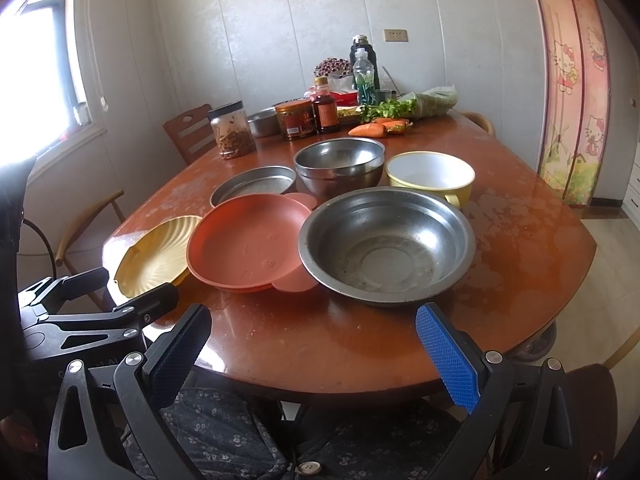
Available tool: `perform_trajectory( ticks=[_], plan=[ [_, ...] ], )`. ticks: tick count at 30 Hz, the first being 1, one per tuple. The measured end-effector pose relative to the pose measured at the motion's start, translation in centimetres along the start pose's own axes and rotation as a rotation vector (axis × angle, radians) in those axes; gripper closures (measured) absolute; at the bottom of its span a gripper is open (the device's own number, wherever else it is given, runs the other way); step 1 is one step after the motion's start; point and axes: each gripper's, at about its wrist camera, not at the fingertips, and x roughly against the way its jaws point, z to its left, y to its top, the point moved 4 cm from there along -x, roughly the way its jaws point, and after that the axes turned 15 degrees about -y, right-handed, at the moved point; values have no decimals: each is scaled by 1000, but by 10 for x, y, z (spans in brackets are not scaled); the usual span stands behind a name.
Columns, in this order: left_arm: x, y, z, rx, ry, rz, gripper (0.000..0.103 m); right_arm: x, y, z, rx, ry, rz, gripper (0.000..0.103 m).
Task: Organize plates and bowls
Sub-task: 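Move the left gripper toward the yellow shell-shaped plate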
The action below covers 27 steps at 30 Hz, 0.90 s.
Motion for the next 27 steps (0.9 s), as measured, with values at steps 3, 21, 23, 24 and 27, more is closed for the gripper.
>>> perform_trajectory(
  ticks=[3, 21, 23, 24, 27],
  plan=[
    [2, -1, 3, 5, -4, -4, 2, -1, -1, 1, 3, 7, 3, 0],
    [30, 5, 99, 138, 75, -44, 2, -10, 1, 83, 150, 195, 98, 0],
    [29, 6, 111, 137, 90, -39, 2, -12, 0, 97, 178, 215, 112, 0],
    [27, 8, 115, 133, 89, -34, 2, -13, 0, 105, 192, 230, 117, 0],
    [19, 11, 125, 107, 80, -10, 2, -22, 6, 124, 190, 282, 158, 1]
  ],
)
